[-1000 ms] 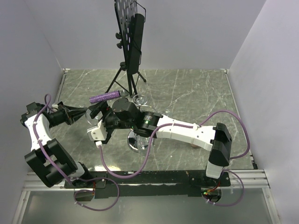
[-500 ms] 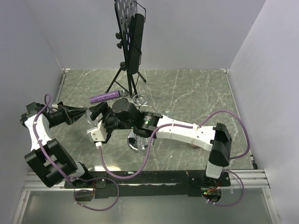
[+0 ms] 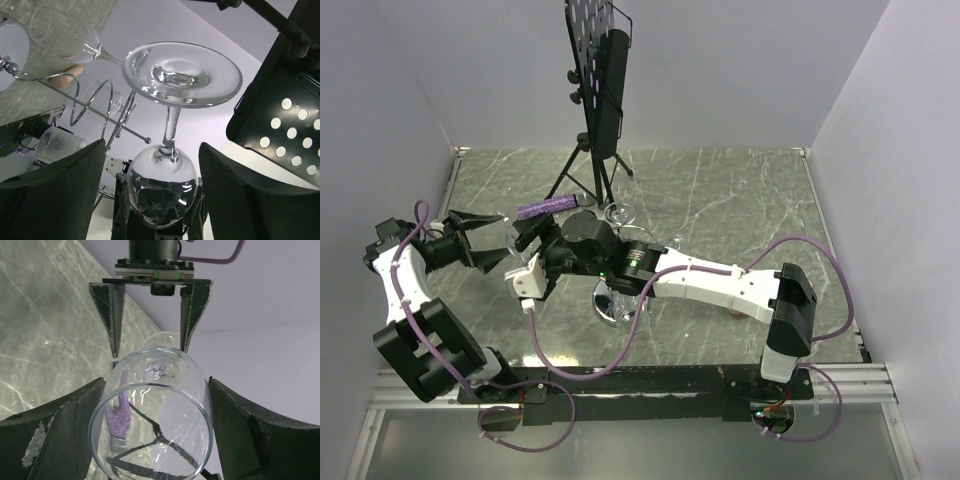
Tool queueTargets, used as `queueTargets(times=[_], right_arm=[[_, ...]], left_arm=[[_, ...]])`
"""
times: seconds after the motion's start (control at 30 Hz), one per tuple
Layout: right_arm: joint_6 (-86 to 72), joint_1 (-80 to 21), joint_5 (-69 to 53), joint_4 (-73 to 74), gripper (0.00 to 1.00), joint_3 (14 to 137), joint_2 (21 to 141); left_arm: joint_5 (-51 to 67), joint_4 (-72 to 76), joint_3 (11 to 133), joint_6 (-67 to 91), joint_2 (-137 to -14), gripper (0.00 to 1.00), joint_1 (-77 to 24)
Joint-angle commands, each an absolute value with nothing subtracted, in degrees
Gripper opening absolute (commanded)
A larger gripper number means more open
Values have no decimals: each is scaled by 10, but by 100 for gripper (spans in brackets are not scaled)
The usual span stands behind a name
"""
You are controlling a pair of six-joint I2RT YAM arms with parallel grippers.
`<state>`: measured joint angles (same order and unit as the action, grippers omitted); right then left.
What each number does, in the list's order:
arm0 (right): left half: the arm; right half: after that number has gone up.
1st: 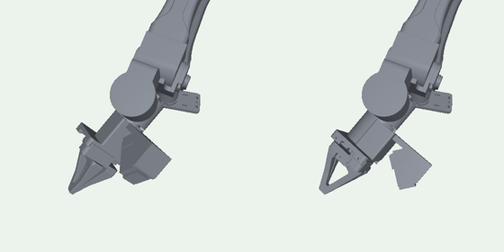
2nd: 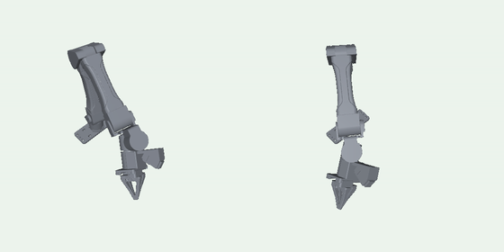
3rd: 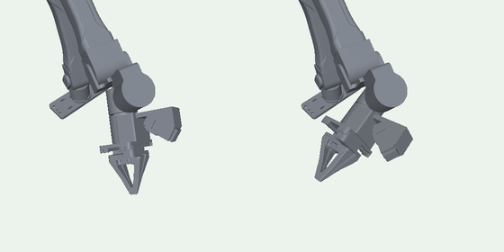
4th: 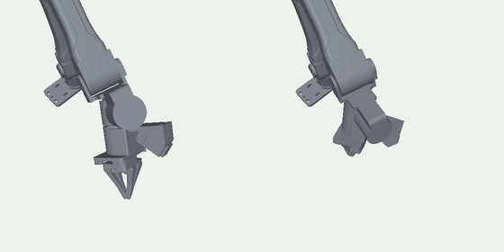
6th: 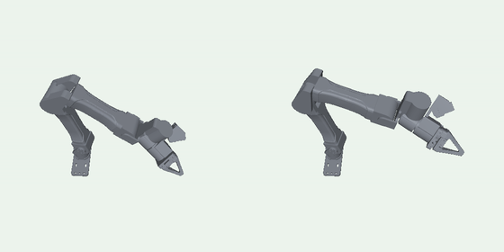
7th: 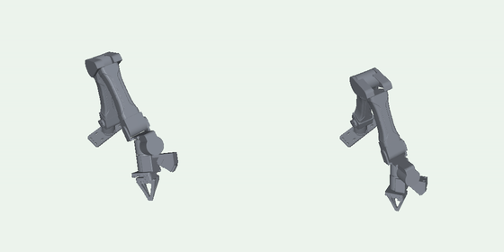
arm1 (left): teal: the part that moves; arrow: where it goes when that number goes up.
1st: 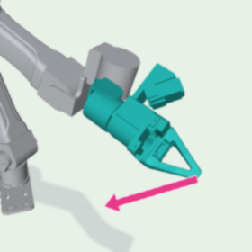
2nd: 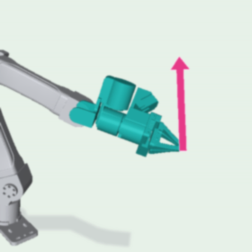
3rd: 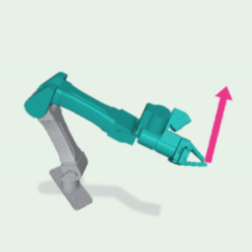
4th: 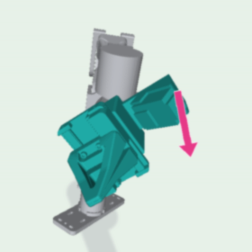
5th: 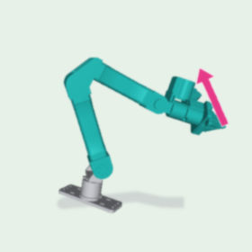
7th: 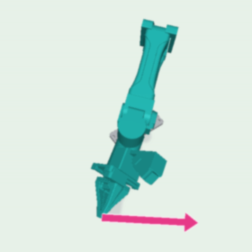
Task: Take the wine glass off the wine glass rack
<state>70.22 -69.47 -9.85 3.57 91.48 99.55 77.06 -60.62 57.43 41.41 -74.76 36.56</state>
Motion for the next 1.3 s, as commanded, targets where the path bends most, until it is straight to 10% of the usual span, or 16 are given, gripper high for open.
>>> queueTargets(times=[0.0, 1.27], right_arm=[[729, -688, -79, -54, 66, 911, 946], [543, -575, -1, 348, 60, 855, 539]], left_arm=[[781, -590, 587, 421, -747, 82, 371], [758, -538, 672, 413, -865, 95, 414]])
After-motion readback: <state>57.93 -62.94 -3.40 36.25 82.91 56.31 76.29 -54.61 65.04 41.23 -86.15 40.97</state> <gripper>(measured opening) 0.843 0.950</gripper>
